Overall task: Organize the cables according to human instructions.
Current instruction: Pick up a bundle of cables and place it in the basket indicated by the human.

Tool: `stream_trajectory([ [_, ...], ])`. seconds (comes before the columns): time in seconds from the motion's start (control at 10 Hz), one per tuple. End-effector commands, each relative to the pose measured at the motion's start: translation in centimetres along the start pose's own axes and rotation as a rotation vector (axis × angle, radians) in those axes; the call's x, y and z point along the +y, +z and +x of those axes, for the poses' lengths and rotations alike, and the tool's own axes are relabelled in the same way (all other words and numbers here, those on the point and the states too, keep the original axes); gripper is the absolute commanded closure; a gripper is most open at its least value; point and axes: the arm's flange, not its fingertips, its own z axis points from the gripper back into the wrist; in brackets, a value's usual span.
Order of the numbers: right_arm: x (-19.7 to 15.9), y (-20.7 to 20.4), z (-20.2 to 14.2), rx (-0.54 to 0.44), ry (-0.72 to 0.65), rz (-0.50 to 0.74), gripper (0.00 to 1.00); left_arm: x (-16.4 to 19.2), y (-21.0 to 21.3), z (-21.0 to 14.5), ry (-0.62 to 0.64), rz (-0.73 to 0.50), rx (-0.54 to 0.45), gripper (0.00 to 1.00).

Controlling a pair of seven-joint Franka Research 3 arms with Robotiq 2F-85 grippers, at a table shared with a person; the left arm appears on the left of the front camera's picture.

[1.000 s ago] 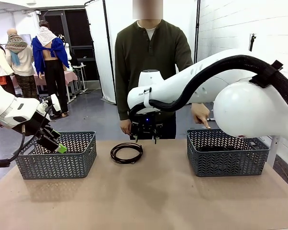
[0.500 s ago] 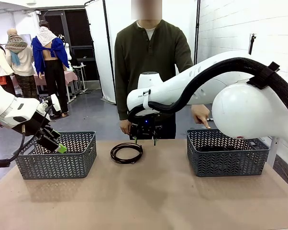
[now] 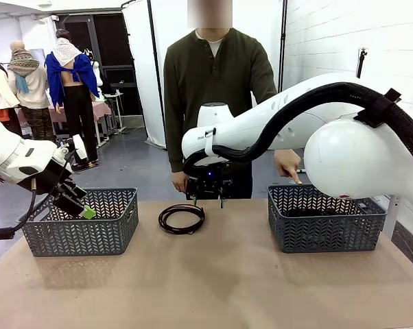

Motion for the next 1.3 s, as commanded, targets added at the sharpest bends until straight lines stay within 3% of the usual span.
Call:
stream_trajectory([
  [0.0,0.5,-0.6,0.4,-0.004,-0.037,-0.02,0.0,-0.1,0.0,-0.4,0.008,-0.008,-0.007,0.0],
  [1.2,1.6,-5.3,2.3,0.008,-0.156,-0.056,0.0,-0.1,0.0,-0.4,0.008,-0.008,-0.007,0.0],
])
